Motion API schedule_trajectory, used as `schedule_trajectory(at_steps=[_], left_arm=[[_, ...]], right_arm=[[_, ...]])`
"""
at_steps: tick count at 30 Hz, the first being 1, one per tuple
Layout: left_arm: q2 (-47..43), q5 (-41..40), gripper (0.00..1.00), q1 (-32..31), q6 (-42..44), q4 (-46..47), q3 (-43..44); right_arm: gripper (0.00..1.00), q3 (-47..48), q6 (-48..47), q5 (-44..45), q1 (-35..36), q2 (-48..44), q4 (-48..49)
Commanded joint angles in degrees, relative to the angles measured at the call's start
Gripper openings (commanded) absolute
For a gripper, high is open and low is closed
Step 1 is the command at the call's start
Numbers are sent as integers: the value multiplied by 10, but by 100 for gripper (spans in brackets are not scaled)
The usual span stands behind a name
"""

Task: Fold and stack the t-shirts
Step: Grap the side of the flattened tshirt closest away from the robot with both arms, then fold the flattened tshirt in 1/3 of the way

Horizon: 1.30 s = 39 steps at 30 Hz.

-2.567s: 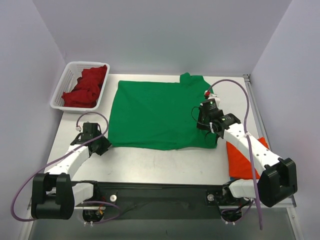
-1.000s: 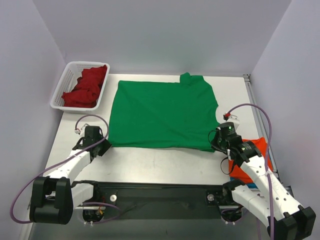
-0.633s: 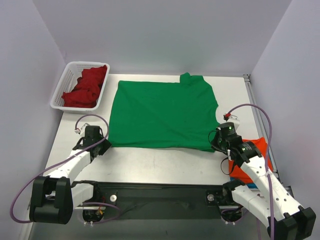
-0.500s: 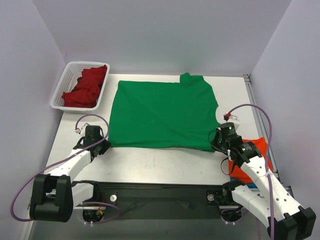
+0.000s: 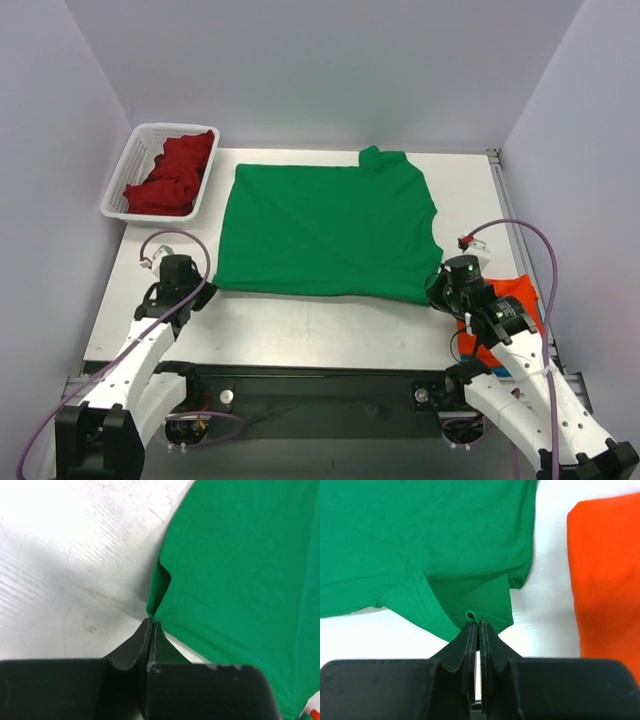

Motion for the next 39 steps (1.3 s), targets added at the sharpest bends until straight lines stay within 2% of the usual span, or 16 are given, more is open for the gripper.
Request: schedule_trajectory(at_steps=[1, 8, 12, 18, 21, 23, 27, 32, 39], left_arm=[[-39, -10, 0, 0, 6, -61, 21], [-129, -33, 0, 1, 13, -164, 31], [-120, -33, 0, 0, 25, -147, 52], [54, -28, 0, -15, 21, -61, 123], [147, -35, 0, -30, 11, -35, 181], [204, -40, 0, -36, 4, -18, 218], [286, -42, 0, -40, -4, -6, 271], [362, -41, 0, -39, -8, -14, 328], [395, -46, 0, -28, -9, -14, 366]], right_arm=[[0, -13, 32, 10, 10, -31, -42], [0, -18, 63, 7, 46, -93, -75], [0, -3, 53, 20, 63, -66, -69], [0, 71, -8, 78, 64, 74, -3], [0, 130, -49, 121, 61, 197, 29], [0, 159, -73, 137, 58, 244, 39], [0, 218, -95, 126, 32, 349, 72], [0, 269, -110, 100, -8, 409, 94], [0, 295, -136, 74, -36, 446, 136]])
